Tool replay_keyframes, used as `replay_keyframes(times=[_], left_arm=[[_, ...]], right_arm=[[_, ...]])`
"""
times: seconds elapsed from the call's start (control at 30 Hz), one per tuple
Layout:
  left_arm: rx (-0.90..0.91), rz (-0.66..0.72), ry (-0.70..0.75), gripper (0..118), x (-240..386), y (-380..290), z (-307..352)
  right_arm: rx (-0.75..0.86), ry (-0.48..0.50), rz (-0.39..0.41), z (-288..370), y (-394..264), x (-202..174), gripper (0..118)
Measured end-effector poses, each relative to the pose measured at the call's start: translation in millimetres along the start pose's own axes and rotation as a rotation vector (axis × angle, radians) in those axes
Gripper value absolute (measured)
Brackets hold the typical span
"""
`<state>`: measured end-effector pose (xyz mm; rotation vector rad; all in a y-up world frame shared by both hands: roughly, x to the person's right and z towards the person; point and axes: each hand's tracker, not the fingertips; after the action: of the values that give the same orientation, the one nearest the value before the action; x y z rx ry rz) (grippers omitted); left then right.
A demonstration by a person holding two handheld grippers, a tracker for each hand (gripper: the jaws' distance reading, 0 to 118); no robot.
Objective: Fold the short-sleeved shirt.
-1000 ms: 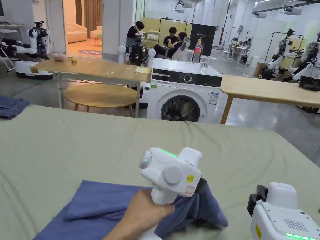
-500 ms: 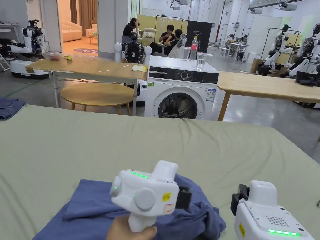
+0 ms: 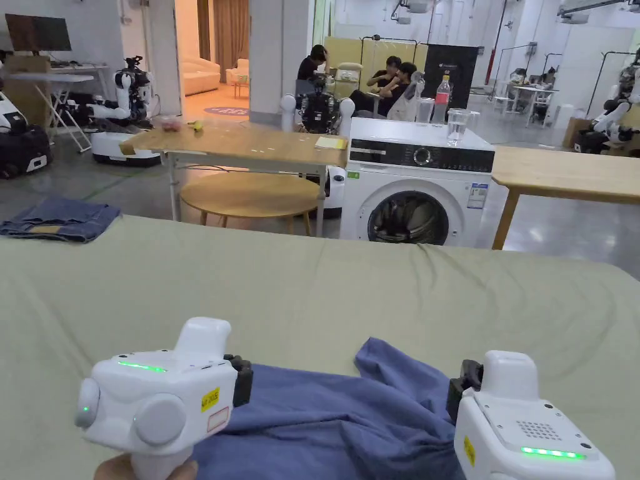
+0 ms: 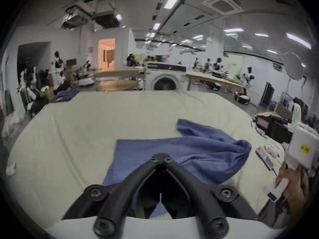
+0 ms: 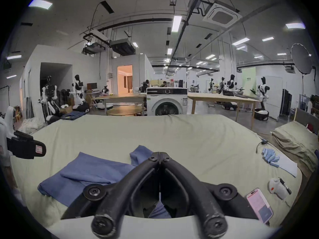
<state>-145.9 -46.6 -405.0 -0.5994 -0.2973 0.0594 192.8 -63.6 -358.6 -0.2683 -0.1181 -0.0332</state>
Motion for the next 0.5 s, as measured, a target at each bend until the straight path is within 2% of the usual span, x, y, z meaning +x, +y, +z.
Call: replay_keyframes(times=[0.17, 0.33, 0.37, 0.4, 0.47, 0.5], left_arm=[[-0.153, 0.127, 0.007, 0, -58.4, 7.5, -21.1], [-0.349, 0.139, 0.057, 1, -86.2, 6.5, -47.0], [-0.355, 0.13, 0.07, 18, -91.5, 5.0, -55.3], [-0.377, 0.154, 0.079, 39, -95.3, 0.8, -62.2], [-0.403, 0.169, 0.089, 44, -101.4, -7.9, -79.2], [-0.462, 0.174, 0.084, 52, -104.2, -15.1, -92.3]], right_arm=[[-0.02, 0.011, 0.012, -6.0, -3.3, -1.9, 0], [-0.04, -0.002, 0.018, -11.2, -8.5, 5.5, 0], [-0.045, -0.007, 0.019, -12.0, -9.6, 7.4, 0], [-0.05, -0.011, 0.018, -12.6, -10.6, 9.5, 0], [-0.06, -0.018, 0.01, -14.1, -12.9, 13.4, 0], [-0.067, -0.021, 0.009, -14.7, -14.6, 16.1, 0]])
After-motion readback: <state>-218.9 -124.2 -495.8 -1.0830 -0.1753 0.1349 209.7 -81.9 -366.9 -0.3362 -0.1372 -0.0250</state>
